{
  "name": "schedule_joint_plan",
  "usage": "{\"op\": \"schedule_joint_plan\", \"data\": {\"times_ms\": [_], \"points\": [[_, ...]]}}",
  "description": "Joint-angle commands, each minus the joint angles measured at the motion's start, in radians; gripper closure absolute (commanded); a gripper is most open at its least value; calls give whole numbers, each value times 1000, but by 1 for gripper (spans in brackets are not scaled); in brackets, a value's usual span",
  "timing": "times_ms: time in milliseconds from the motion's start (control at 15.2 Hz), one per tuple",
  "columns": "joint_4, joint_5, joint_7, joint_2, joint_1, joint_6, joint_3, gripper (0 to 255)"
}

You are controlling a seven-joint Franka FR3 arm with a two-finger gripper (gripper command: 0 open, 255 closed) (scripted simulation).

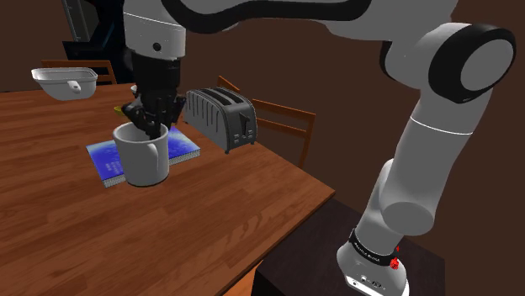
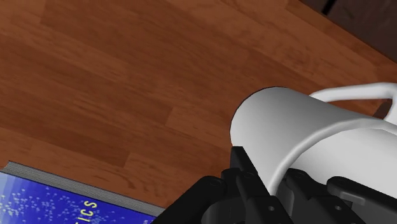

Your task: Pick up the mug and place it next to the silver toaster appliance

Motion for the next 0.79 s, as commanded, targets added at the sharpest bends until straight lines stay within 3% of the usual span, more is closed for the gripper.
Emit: {"op": "schedule_joint_plan", "data": {"times_ms": [0, 528, 726], "points": [[41, -6, 5, 10, 3, -32, 2, 255], [170, -22, 17, 40, 11, -136, 7, 255], [118, 12, -67, -9, -38, -127, -30, 255]]}}
